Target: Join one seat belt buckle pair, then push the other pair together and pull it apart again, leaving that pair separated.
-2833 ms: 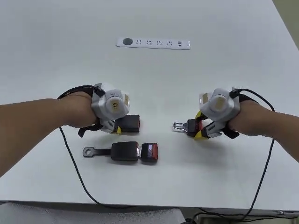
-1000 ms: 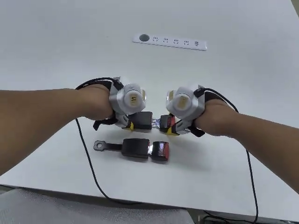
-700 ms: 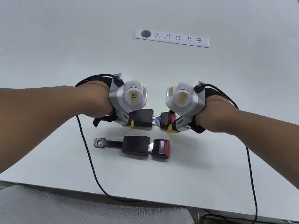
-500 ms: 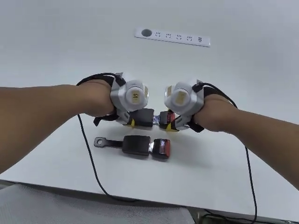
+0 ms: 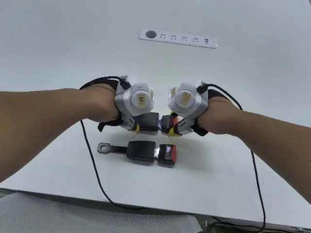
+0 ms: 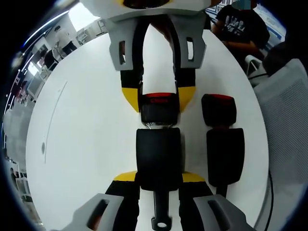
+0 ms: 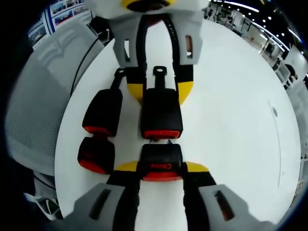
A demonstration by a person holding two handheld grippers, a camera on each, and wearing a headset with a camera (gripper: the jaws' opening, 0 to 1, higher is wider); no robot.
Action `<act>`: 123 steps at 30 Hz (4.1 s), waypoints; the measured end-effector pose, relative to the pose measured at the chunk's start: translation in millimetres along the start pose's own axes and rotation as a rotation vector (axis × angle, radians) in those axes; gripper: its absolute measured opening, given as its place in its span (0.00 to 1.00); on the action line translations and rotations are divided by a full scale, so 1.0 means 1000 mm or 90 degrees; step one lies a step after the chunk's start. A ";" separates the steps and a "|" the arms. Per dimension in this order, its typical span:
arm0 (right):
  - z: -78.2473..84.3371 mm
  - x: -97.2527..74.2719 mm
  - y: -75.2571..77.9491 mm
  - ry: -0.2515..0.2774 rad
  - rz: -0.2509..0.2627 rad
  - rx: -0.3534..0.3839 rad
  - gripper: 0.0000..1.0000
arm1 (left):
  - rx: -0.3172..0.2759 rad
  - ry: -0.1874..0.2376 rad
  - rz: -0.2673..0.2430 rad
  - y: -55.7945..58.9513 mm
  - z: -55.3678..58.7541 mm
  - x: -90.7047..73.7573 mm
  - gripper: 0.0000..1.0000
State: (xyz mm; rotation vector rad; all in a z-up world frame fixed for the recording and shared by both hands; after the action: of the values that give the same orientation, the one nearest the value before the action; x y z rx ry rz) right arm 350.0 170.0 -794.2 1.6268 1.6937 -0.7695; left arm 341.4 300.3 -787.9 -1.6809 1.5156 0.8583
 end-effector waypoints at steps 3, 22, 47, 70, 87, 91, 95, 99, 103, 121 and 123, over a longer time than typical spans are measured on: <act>0.001 -0.001 -0.001 0.004 0.008 0.005 0.35 | -0.003 0.005 0.002 -0.001 0.001 0.000 0.31; 0.005 -0.009 -0.005 0.014 0.016 0.029 0.37 | -0.023 0.037 0.001 -0.001 0.006 -0.001 0.31; 0.092 -0.086 -0.037 -0.025 0.084 0.104 0.37 | 0.006 0.011 0.000 0.000 0.001 0.000 0.32; 0.116 -0.106 -0.046 -0.038 0.190 0.170 0.43 | 0.044 -0.017 -0.083 0.013 -0.012 -0.016 0.48; 0.118 -0.134 -0.085 0.120 0.355 0.273 0.73 | -0.101 0.143 -0.238 0.043 0.014 -0.078 0.63; 0.119 -0.143 -0.099 0.166 0.380 0.303 0.79 | -0.154 0.180 -0.261 0.063 0.026 -0.094 0.66; 0.114 -0.148 -0.122 0.167 0.381 0.294 0.83 | -0.192 0.203 -0.281 0.082 0.037 -0.106 0.74; 0.109 -0.149 -0.135 0.169 0.381 0.294 0.87 | -0.234 0.227 -0.306 0.099 0.046 -0.116 0.88; 0.101 -0.149 -0.142 0.167 0.388 0.276 0.94 | -0.272 0.245 -0.323 0.113 0.053 -0.124 0.96; 0.087 -0.136 -0.150 0.165 0.393 0.255 1.00 | -0.330 0.281 -0.403 0.125 0.063 -0.142 1.00; 0.087 -0.136 -0.149 0.163 0.395 0.260 1.00 | -0.333 0.285 -0.402 0.126 0.063 -0.142 1.00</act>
State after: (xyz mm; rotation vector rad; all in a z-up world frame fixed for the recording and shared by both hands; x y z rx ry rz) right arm 207.9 10.4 -743.6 2.4539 1.1040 -0.6282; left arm 201.7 420.7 -710.3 -2.6764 0.9256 0.5716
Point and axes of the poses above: the centre of the closed fingertips' face, and the gripper's own axes: x roughly forward along the fingers, y roughly to its right, z roughly out of its underside, the point moved 8 cm from there along -x, roughly backward along the fingers, and after that the axes turned 13 degrees about y, right-handed, at the moved point
